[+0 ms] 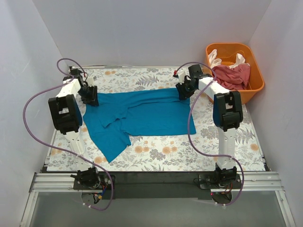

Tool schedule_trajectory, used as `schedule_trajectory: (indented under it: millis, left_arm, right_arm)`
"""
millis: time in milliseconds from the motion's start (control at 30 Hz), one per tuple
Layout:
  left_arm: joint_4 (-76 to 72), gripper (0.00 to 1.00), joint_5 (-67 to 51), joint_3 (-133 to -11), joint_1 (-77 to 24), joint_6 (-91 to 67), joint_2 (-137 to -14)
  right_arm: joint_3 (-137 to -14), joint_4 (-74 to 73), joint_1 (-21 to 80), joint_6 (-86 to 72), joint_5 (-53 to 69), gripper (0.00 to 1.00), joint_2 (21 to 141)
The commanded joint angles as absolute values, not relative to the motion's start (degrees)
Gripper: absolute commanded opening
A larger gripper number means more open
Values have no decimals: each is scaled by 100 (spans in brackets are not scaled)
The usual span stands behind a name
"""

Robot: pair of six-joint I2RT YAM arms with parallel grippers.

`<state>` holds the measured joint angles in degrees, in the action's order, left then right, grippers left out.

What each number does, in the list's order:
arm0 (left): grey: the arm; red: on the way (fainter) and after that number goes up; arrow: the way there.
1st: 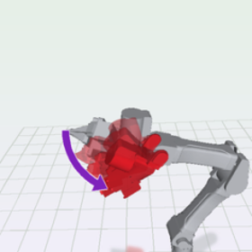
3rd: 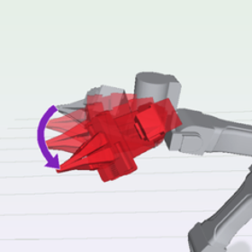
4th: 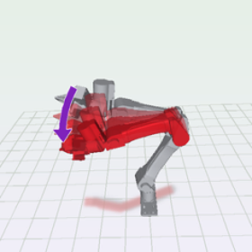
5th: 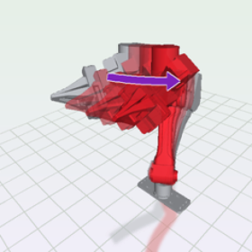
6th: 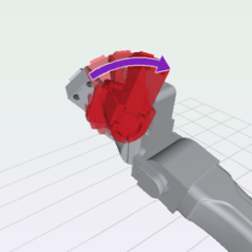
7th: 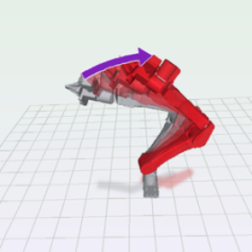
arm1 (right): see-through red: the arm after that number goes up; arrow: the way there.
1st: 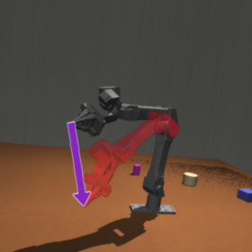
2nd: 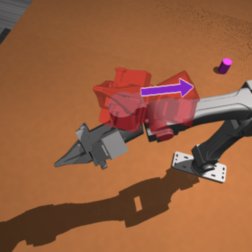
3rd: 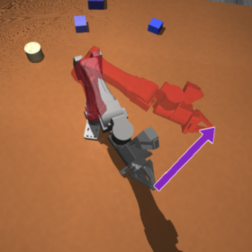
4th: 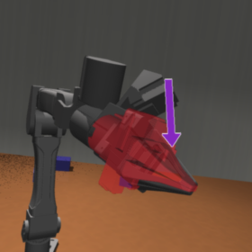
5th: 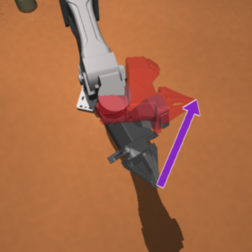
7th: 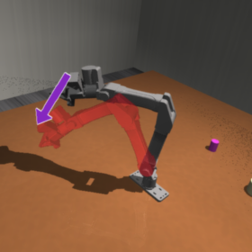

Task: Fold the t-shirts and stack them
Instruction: Fold the tshirt

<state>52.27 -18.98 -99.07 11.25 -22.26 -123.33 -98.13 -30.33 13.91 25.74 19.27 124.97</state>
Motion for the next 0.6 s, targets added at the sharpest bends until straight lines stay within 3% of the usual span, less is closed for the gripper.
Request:
schedule_trajectory:
  millis: [0, 200, 400, 567]
  left_arm:
    - [4668, 33, -1170, -10072, 1090, -2777, -12568]
    - [4693, 32, -932, -10414, 1151, -2988, -13304]
    - [4939, 31, -1045, -11574, 1195, -3085, -13904]
    - [5273, 41, -1931, -12058, 1195, -2831, -13571]
  right_arm:
    - [-10142, -3050, 1441, 2628, 1110, 38, 12919]
    - [-10756, -3023, 1389, 2821, 309, 35, 13525]
    - [-11311, -3023, 1310, 2997, 228, 36, 13782]
    - [-11215, -3111, 1310, 2988, 1177, 53, 13203]
